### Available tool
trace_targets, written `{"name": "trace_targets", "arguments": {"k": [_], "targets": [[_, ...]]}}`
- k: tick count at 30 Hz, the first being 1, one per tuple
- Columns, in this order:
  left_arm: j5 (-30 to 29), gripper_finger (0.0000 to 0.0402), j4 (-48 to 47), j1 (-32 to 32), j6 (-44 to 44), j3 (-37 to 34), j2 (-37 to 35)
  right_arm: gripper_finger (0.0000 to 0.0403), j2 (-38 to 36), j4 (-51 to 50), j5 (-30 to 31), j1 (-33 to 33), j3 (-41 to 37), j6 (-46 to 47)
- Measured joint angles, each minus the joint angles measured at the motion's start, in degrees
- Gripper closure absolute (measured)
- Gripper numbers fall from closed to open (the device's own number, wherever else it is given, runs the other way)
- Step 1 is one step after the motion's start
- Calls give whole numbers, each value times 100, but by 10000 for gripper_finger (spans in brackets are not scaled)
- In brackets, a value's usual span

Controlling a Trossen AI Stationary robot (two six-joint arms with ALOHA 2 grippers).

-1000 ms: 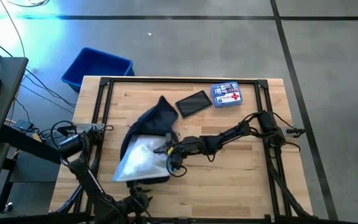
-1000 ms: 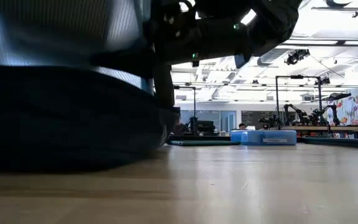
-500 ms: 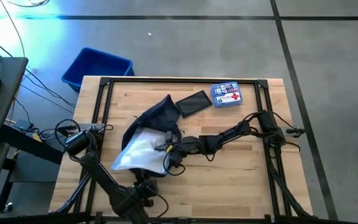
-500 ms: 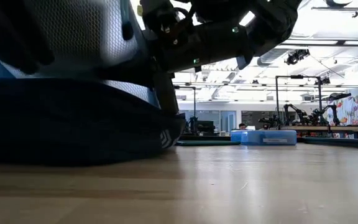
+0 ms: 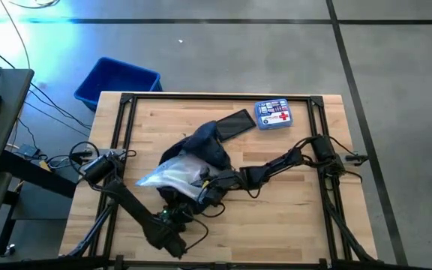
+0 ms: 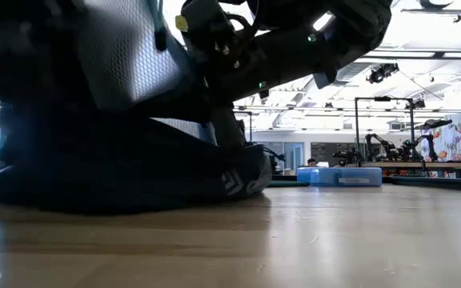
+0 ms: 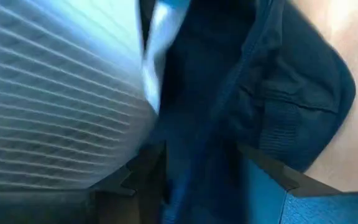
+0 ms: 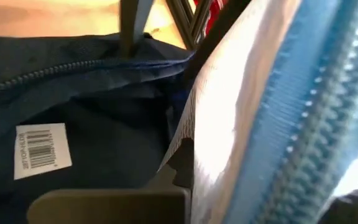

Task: Unpack backpack
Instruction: Put the transparent zipper bag into the blue backpack

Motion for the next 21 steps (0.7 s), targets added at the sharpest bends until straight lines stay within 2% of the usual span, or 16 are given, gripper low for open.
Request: {"name": "trace_targets", "arguments": {"k": [14, 17, 20, 21], "targets": [[28, 255, 1145, 330, 594, -753, 0, 403, 0, -450, 205, 84, -4, 160], [79, 298, 1370, 324, 812, -810, 0, 403, 0, -665, 253, 80, -4, 273], [408, 373, 1579, 325, 971, -807, 0, 403, 0, -901, 259, 72, -4, 308], [515, 387, 1665, 313, 976, -807, 0, 403, 0, -969, 273, 56, -4, 373]]}}
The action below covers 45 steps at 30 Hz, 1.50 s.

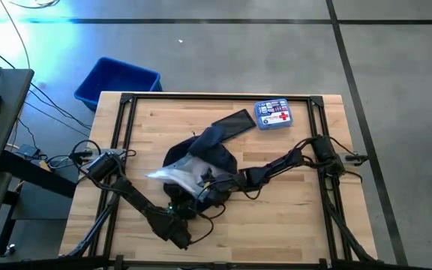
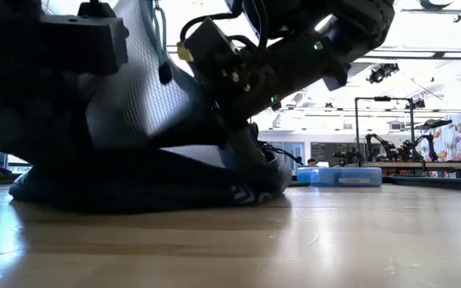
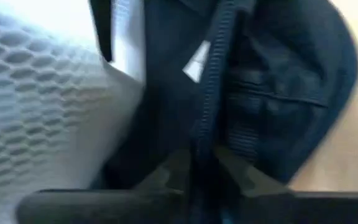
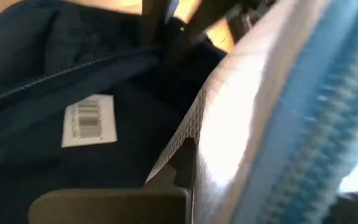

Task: Unpack backpack
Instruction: Put the transparent zipper bag into the blue backpack

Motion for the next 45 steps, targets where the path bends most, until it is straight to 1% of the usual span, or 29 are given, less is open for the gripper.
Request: {"name": "trace_targets", "arguments": {"k": [2, 6, 12, 19, 22, 28, 31, 36, 38, 40, 42, 45], "targets": [[100, 392, 218, -64, 27, 7, 0, 403, -2, -129, 73, -58, 0, 117], [103, 400, 568, -257, 160, 192, 0, 403, -2, -421, 83, -186, 2, 147], [-50, 401, 632, -553, 215, 760, 0, 403, -13, -749, 57, -339, 11, 115], [-144, 401, 715, -811, 318, 1371, 0, 403, -24, -1483, 116, -555, 17, -37], [-206, 401, 708, -872, 304, 1478, 2, 403, -31, -1698, 318, -648, 26, 13], [-263, 401, 715, -968, 79, 1554, 7, 403, -36, -2077, 913, -750, 31, 59], [-269, 401, 702, -988, -56, 1554, 9, 403, -39, -2253, 1141, -738, 31, 31], [-259, 401, 702, -988, -143, 1554, 9, 401, -74, -2390, 1630, -606, 20, 244], [-238, 401, 688, -990, -146, 1556, 9, 393, -162, -2635, 1671, -551, 13, 154], [-236, 401, 671, -992, -188, 1558, 9, 374, -278, -2979, 1696, -489, 3, 120], [-222, 401, 680, -994, -202, 1565, 9, 345, -405, -3350, 1718, -435, 2, 209], [-200, 401, 690, -1012, -210, 1578, 7, 290, -663, -3959, 1656, -390, 0, 527]]}}
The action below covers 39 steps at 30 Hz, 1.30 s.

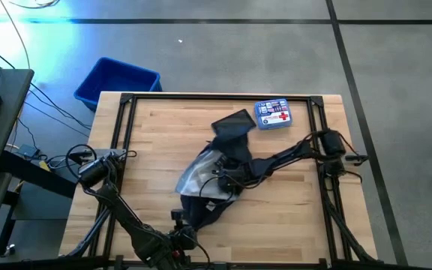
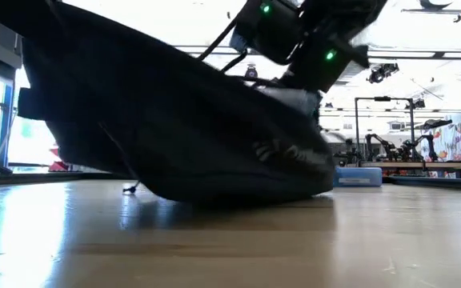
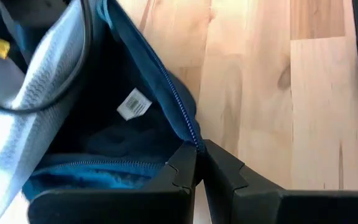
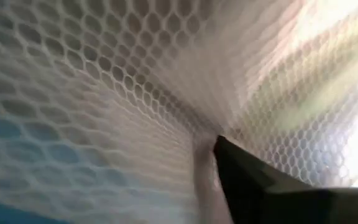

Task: Unpack backpack
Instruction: Put the transparent zipper bag into the blue backpack

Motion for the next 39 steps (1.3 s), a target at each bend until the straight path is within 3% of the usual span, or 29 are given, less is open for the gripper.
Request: {"name": "trace_targets", "arguments": {"k": [6, 11, 15, 19, 28, 33, 39], "targets": [[-2, 402, 14, -2, -95, 0, -1, 186, -461, -921, -577, 64, -4, 574], [8, 402, -19, -4, -330, 0, -5, 157, -701, -1100, -983, 119, -4, 580], [-5, 401, -126, -3, -558, -32, 26, 158, -712, -1049, -848, 112, -5, 577], [73, 401, -592, 15, -1014, -51, 235, 173, -712, -546, -1335, 69, -11, 1136], [142, 401, -840, 37, -1521, -57, 689, 226, -702, 107, -901, 43, -265, 1077], [74, 401, -870, 35, -1633, -61, 753, 250, -942, -302, -1605, 127, -295, 1360], [-132, 401, -867, 42, -1601, -59, 753, 258, -1413, -652, -1974, 190, -300, 1734]]}}
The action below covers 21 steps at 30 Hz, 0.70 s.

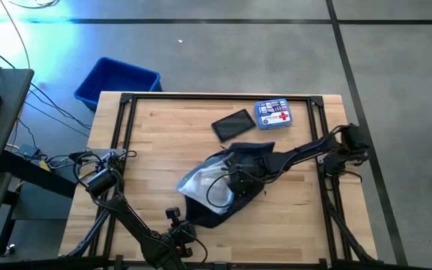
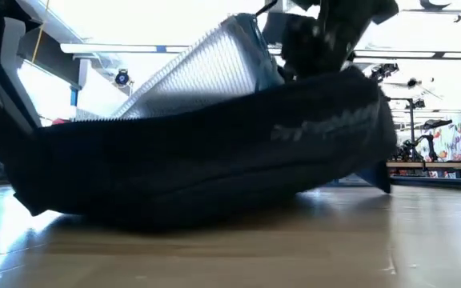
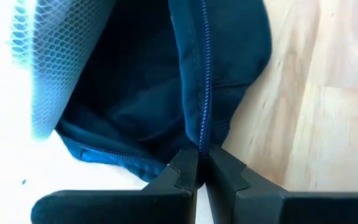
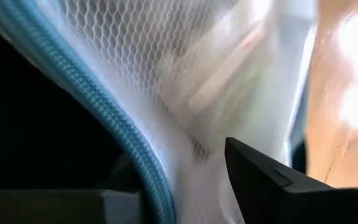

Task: Unpack backpack
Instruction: Put the transparent zipper bag into the blue backpack

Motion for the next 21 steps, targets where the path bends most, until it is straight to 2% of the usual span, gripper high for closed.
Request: {"name": "trace_targets", "arguments": {"k": [5, 9, 14, 19, 21], "targets": [[-72, 401, -36, 9, -92, 0, 0, 259, -267, 100, -809, -5, -1, 202], [-59, 401, -232, 16, -188, -1, 0, 259, -196, 403, -1559, -12, 3, 471], [-50, 401, -873, 36, -591, -2, 0, 259, 240, 107, -1323, 73, 5, 544], [-80, 401, -1681, 55, -1459, 0, 0, 280, 500, -252, -471, 102, 7, 500], [-87, 401, -1888, 51, -1762, -1, 0, 295, 513, -447, -328, 2, 15, 472]]}}
